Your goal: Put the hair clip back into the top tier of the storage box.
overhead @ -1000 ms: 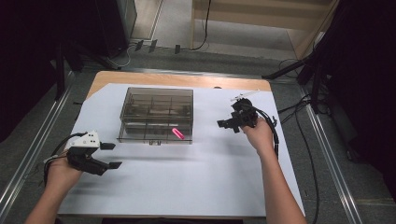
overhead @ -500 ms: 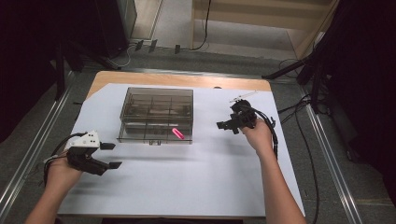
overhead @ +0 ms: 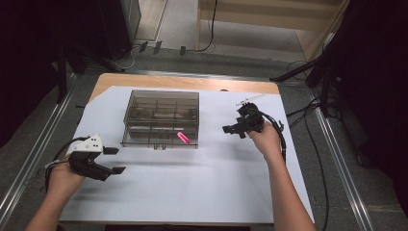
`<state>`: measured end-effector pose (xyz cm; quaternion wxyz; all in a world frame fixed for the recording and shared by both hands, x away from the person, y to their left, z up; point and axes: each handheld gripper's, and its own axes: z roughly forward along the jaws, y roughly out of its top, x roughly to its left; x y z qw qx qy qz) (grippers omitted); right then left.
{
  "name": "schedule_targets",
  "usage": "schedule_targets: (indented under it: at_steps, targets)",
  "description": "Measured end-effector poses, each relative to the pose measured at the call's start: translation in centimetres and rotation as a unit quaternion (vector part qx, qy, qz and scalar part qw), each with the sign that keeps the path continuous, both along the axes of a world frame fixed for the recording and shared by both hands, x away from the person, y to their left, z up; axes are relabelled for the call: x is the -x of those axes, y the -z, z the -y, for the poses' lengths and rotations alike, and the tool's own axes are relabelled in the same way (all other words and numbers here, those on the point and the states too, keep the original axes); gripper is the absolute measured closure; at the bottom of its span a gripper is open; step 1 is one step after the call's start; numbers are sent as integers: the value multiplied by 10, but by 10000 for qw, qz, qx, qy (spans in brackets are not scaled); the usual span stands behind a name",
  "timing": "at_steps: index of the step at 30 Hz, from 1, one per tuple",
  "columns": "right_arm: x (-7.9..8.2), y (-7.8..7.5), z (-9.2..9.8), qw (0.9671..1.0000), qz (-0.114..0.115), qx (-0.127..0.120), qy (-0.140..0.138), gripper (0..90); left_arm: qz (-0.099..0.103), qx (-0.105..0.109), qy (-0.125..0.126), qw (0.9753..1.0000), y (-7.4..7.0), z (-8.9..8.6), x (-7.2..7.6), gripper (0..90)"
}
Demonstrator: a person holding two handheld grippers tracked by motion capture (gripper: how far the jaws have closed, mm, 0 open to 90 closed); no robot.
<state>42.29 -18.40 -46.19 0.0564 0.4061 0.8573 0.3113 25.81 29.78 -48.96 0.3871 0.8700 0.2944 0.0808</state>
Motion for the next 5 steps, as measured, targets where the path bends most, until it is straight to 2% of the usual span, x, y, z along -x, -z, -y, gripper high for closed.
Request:
schedule_targets:
  at_steps: [5]
  targets:
    - [0, 2, -2, 10000, -62, 23, -44, 223, 4, 4, 1, 10000, 0, 0, 0, 260]
